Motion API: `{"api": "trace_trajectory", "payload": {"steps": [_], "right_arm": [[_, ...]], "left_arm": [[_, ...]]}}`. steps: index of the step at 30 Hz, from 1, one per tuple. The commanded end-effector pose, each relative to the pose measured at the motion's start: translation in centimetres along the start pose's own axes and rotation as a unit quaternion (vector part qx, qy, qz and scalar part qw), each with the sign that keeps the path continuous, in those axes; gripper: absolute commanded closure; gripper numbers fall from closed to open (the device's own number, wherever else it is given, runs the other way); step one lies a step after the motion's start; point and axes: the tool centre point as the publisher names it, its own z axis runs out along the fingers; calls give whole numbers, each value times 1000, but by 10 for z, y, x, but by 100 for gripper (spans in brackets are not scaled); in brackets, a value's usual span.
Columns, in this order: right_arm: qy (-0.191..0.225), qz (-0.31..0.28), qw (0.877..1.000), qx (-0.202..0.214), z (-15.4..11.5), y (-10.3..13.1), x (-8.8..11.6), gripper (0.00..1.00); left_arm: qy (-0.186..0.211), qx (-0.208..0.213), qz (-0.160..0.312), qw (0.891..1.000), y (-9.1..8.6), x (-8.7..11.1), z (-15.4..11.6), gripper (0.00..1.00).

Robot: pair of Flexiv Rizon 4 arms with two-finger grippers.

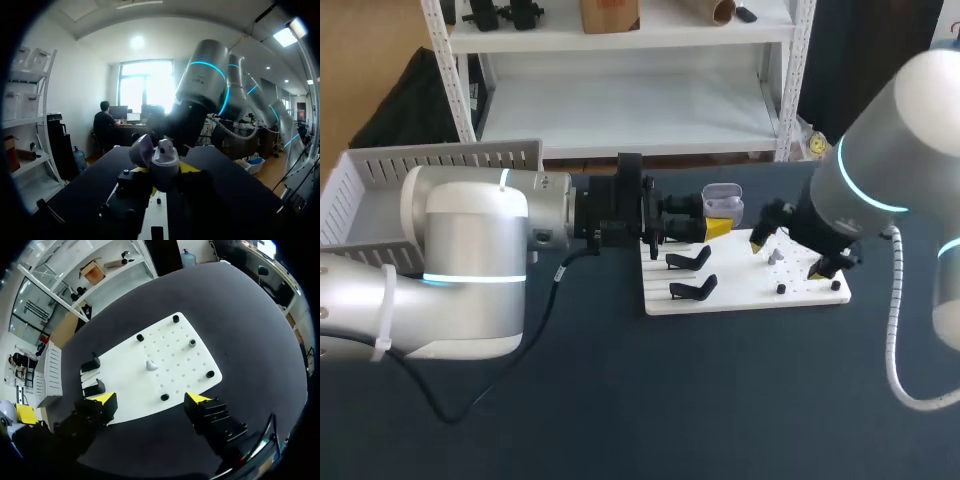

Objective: Pick up each earbud case from the left stands, insert the matching earbuds, close the lid, and place the case in the box.

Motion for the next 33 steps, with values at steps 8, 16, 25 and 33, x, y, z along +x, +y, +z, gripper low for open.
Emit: {"api": "trace_trajectory", "payload": {"steps": [8, 16, 25, 33], "right_arm": [[16, -60, 998, -3, 20, 0, -6, 52], [45, -58, 997, 13, 31, 2, -8, 56], [57, -56, 997, 11, 39, 3, -15, 58], [63, -60, 996, 14, 45, 0, -23, 59]], "left_arm": [[-1, -2, 1, 1000, 0, 1, 0, 100], [-1, -2, 1, 1000, 0, 1, 0, 100], [-1, -2, 1, 1000, 0, 1, 0, 100], [-1, -2, 1, 1000, 0, 1, 0, 100]]}}
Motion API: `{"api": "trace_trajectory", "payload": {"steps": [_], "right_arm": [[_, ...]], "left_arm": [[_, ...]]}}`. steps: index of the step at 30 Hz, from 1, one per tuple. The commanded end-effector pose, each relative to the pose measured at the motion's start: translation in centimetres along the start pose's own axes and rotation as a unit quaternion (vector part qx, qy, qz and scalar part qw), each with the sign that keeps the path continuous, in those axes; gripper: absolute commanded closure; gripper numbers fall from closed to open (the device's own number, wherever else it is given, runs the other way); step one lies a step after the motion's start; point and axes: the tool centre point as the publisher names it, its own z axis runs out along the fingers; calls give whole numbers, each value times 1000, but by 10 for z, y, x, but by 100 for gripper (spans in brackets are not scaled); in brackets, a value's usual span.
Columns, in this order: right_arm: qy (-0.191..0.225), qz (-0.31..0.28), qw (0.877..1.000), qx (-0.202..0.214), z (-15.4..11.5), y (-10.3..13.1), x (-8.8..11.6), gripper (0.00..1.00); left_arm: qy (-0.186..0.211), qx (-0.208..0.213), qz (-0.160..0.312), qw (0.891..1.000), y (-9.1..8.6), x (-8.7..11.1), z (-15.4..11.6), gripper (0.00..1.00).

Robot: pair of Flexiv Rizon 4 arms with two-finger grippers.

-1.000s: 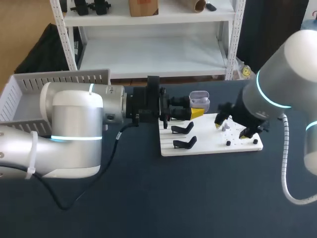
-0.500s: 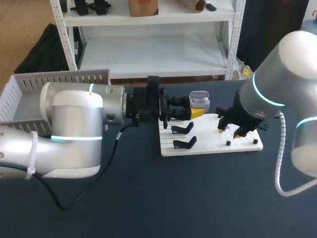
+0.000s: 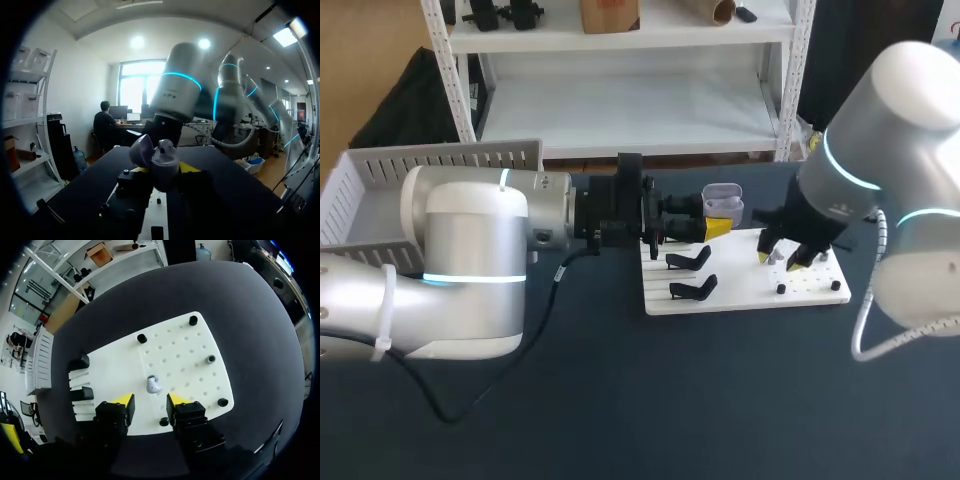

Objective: Pick up each earbud case from the left stands, insert the matching earbuds, close the lid, and place the case in the box.

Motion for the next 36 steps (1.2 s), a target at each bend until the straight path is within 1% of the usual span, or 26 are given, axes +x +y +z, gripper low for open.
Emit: {"api": "trace_trajectory", "payload": {"steps": [1, 13, 21, 24, 36], "right_arm": [[6, 0, 1000, 1, 2, 2, -5, 59], [13, 3, 1000, 7, 9, 1, -6, 60], [16, 12, 1000, 6, 13, -1, -5, 70], [18, 11, 1000, 8, 15, 0, -6, 69], [20, 6, 1000, 11, 17, -3, -12, 69]], "left_arm": [[-1, -2, 1, 1000, 0, 1, 0, 100], [-1, -2, 1, 1000, 0, 1, 0, 100], [-1, -2, 1, 1000, 0, 1, 0, 100], [-1, -2, 1, 1000, 0, 1, 0, 100], [-1, -2, 1, 1000, 0, 1, 0, 100]]}}
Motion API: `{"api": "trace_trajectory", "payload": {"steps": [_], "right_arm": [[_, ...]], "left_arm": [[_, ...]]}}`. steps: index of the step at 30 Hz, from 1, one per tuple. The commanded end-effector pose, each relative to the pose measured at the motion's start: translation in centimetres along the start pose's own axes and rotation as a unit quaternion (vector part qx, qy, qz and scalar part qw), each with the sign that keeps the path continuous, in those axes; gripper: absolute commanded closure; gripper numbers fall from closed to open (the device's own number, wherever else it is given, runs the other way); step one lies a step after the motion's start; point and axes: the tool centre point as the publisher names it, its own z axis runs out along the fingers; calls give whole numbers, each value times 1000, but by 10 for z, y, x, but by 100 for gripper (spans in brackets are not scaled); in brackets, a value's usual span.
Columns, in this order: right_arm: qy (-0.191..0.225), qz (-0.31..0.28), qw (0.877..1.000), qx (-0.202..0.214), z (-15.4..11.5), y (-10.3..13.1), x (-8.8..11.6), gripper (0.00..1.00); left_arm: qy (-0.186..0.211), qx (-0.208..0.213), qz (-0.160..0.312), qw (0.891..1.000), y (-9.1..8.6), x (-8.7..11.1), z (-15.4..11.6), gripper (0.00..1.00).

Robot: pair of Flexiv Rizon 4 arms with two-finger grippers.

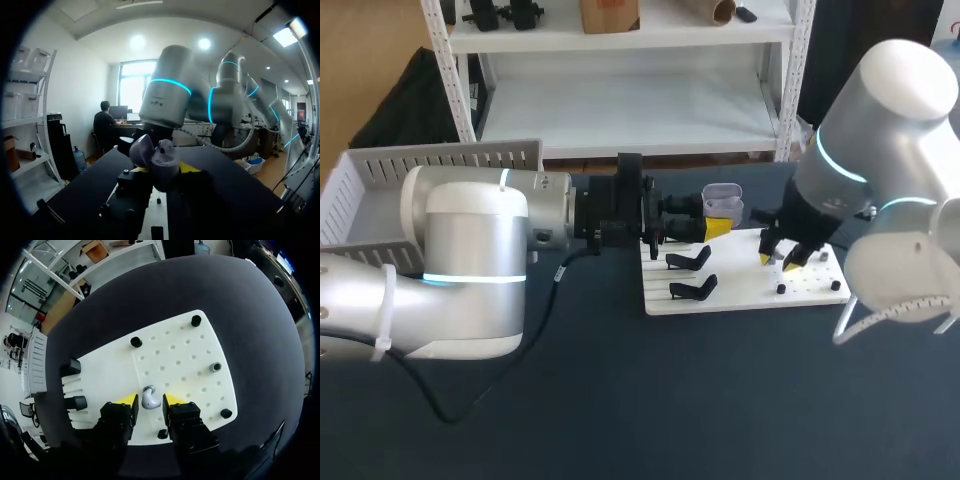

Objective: Pick up each earbud case from the left stands, insert the matching earbuds, close the lid, and place the case in the box.

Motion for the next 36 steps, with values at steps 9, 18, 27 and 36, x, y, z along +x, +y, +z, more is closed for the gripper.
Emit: {"api": "trace_trajectory", "payload": {"steps": [9, 18, 27, 36], "right_arm": [[1, -1, 1000, 4, -1, 0, -4, 71], [2, 1, 1000, 4, -1, 2, -4, 95], [4, 7, 1000, 5, -10, 4, -2, 100], [-9, 12, 1000, 6, -49, 6, -1, 100]], "left_arm": [[-1, -2, 1, 1000, 0, 1, 0, 100], [-1, -2, 1, 1000, 0, 1, 0, 100], [-1, -2, 1, 1000, 0, 1, 0, 100], [-1, -2, 1, 1000, 0, 1, 0, 100]]}}
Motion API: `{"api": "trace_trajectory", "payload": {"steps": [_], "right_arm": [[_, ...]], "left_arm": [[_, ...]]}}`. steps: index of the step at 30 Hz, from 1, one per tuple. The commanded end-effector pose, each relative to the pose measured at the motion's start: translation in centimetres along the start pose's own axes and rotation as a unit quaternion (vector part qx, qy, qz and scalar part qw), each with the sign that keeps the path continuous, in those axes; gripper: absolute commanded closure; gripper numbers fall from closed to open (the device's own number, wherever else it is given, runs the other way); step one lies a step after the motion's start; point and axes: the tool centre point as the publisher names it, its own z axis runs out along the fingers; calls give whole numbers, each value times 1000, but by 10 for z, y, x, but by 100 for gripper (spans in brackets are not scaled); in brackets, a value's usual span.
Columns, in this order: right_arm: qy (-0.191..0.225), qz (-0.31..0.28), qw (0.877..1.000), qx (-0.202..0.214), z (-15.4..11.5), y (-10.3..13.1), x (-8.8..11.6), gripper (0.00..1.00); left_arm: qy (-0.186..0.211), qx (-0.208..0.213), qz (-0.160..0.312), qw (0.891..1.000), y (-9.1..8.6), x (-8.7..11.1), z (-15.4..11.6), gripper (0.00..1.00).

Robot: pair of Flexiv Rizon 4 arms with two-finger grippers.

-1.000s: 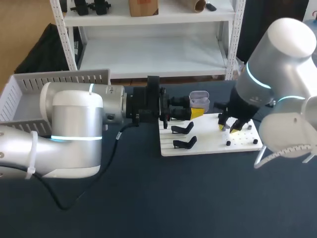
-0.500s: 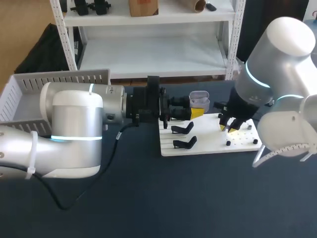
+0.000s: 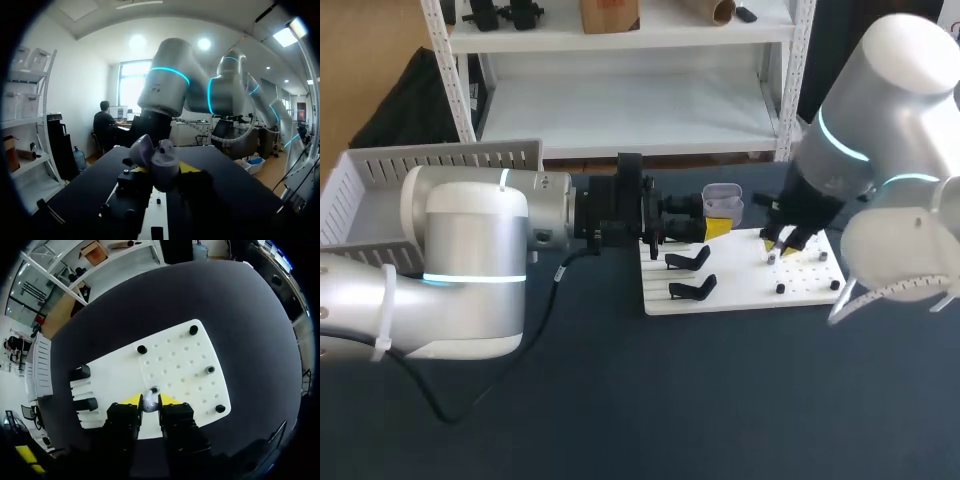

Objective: Pick up each earbud case from the left stands, insert the matching earbuds, close the lid, and place the case in the box.

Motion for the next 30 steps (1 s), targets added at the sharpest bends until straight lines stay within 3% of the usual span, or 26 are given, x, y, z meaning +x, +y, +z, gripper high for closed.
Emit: {"api": "trace_trajectory", "payload": {"steps": [1, 13, 21, 30], "right_arm": [[-7, 2, 1000, 6, -31, -4, 8, 100], [-16, -23, 999, 32, -101, -12, 7, 100], [-9, -92, 995, 44, -153, -6, 19, 100], [15, -204, 977, 64, -203, 8, 44, 100]], "left_arm": [[-1, -2, 1, 1000, 0, 1, 0, 100], [-1, -2, 1, 1000, 0, 1, 0, 100], [-1, -2, 1, 1000, 0, 1, 0, 100], [-1, -2, 1, 1000, 0, 1, 0, 100]]}}
